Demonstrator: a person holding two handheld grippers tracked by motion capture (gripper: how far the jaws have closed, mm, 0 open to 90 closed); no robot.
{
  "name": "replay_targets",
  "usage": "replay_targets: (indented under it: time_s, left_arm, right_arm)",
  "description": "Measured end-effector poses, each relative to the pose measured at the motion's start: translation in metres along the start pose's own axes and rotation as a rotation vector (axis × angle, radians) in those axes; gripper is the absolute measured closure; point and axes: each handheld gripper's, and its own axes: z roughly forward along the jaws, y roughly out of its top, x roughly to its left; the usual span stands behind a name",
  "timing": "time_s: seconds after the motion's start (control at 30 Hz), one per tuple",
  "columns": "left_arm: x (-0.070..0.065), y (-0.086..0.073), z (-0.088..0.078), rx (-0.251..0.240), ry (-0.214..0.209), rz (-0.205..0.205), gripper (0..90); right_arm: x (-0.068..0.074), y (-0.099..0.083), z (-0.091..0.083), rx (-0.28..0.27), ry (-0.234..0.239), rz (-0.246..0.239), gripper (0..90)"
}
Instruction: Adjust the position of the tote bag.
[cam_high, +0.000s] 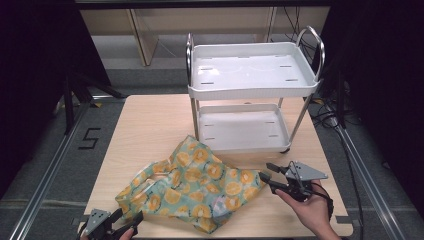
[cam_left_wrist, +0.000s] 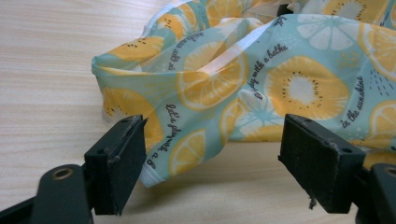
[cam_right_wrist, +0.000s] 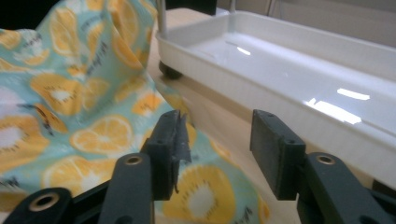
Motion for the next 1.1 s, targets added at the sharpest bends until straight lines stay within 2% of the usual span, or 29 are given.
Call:
replay_targets:
  time_s: [0.07, 0.1, 0.13, 0.23, 0.3, 0.33, 0.37, 0.43, 0.6, 0.7, 0.77, 0.83, 1.1]
  left_arm:
    - [0.002, 0.001, 0.0, -0.003, -0.005, -0.01, 22.1]
    - [0.003, 0.002, 0.0, -0.005, -0.007, -0.015, 22.2]
    - [0.003, 0.003, -0.001, 0.0, -0.003, -0.015, 22.3]
    - [0.007, 0.005, -0.003, 0.006, -0.004, -0.023, 22.7]
    - [0.011, 0.006, -0.003, 0.021, -0.005, -0.024, 22.7]
    - [0.011, 0.006, -0.003, 0.021, -0.005, -0.024, 22.6]
    - [0.014, 0.007, -0.003, 0.032, -0.005, -0.038, 22.6]
    - [0.018, 0.009, -0.001, 0.043, -0.018, -0.055, 22.6]
    - [0.02, 0.01, 0.001, 0.066, -0.033, -0.063, 22.7]
    - [0.019, 0.011, 0.004, 0.082, -0.045, -0.055, 22.5]
    - [0.021, 0.011, 0.007, 0.09, -0.046, -0.056, 22.5]
    - [0.023, 0.012, 0.009, 0.095, -0.049, -0.072, 22.4]
    - [0.019, 0.013, 0.007, 0.111, -0.062, -0.075, 22.0]
  right_arm:
    - [0.005, 0.006, -0.001, -0.005, -0.006, 0.006, 51.4]
    - [0.006, 0.01, 0.001, -0.01, 0.018, -0.009, 50.8]
    - [0.008, 0.014, 0.002, -0.013, 0.021, -0.037, 50.6]
    - [0.017, 0.028, 0.007, -0.02, 0.037, -0.046, 48.4]
    - [0.022, 0.036, 0.013, -0.032, 0.046, -0.089, 48.4]
    - [0.022, 0.036, 0.013, -0.032, 0.046, -0.089, 48.4]
    - [0.024, 0.041, 0.016, -0.037, 0.043, -0.105, 48.3]
    - [0.029, 0.049, 0.024, -0.037, 0.068, -0.118, 47.9]
    - [0.039, 0.066, 0.042, -0.007, 0.117, -0.14, 46.5]
    - [0.043, 0.074, 0.052, -0.008, 0.131, -0.135, 46.3]
    - [0.045, 0.08, 0.058, 0.019, 0.155, -0.144, 46.1]
    - [0.048, 0.085, 0.064, 0.031, 0.163, -0.146, 45.7]
    - [0.058, 0.106, 0.091, 0.056, 0.203, -0.175, 44.9]
